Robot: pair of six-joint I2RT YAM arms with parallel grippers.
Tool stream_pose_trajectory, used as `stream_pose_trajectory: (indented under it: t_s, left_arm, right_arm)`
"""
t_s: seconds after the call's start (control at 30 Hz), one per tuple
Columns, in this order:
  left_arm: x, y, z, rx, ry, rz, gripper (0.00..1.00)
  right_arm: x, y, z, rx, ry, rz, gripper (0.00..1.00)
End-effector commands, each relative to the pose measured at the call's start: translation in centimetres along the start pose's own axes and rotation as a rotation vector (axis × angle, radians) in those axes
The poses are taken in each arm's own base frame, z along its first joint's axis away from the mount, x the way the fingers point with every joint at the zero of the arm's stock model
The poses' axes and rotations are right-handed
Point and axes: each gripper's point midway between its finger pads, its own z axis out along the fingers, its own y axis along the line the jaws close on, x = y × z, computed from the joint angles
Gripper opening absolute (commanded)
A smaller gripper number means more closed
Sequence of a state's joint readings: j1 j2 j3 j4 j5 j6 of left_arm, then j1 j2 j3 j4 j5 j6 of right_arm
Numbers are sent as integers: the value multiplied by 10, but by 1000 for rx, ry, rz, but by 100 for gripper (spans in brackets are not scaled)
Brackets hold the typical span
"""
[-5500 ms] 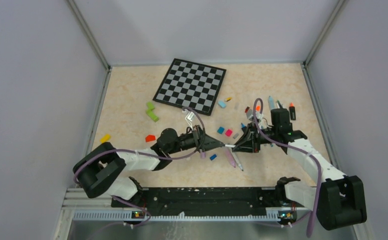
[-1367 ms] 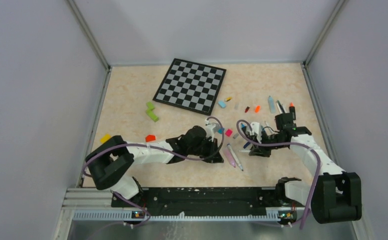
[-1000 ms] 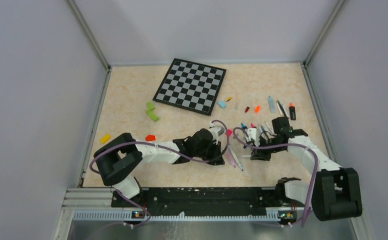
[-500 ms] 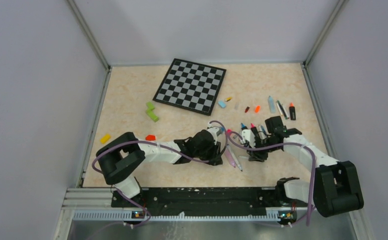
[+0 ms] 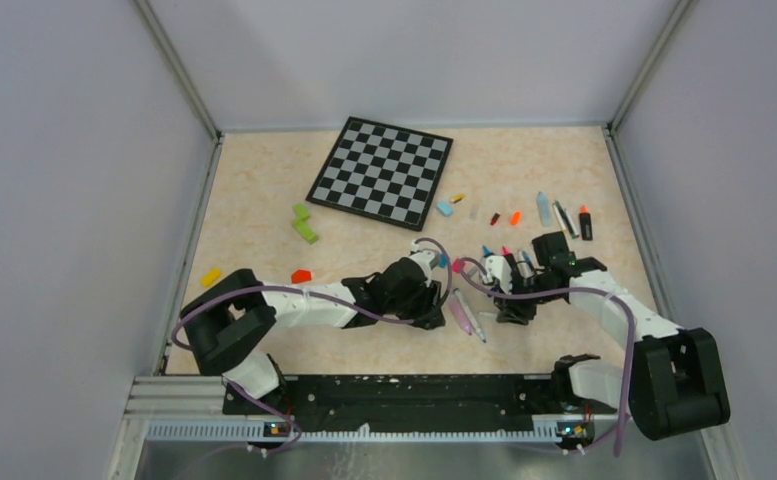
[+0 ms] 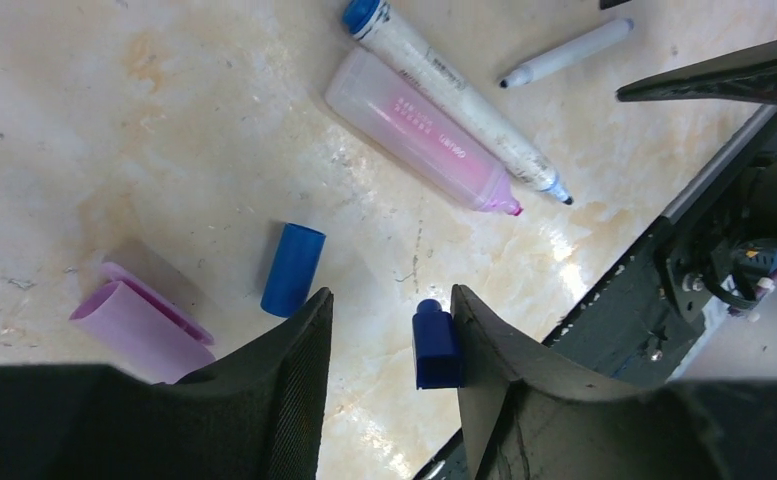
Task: Open the pen caps
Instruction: Place the pen at the center of the board.
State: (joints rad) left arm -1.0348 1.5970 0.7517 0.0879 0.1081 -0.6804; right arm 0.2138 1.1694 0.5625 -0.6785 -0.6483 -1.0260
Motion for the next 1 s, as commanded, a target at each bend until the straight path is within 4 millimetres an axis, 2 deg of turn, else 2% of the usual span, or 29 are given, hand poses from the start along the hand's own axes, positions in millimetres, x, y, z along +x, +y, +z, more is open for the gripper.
stream_pose_trajectory:
  t_s: [0.0,0.2,0.5,0.7,0.83,0.97]
  left_arm:
    - [-30,-17,-20,24,-103,32,51]
    - [-31,-20,-23,34,-103,40,50]
    - [-14,-20,-7,58,-29,13,49]
    - [-4,-9,3,-20,7,-7,49]
    - [10,1,9,-118,46,-23,49]
    - [19,14,13,-197,67,-47,45]
  right_arm:
    - [-22,-6,-12,35,-69,1,39]
    - [-24,-5,-15,36,-94,19,40]
    - [-25,-3,-15,27,-110,31,40]
    - [-24,-3,-14,21,-113,37,40]
    - [-24,-3,-14,23,-114,40,40]
    - [-24,-4,-15,27,-116,43,40]
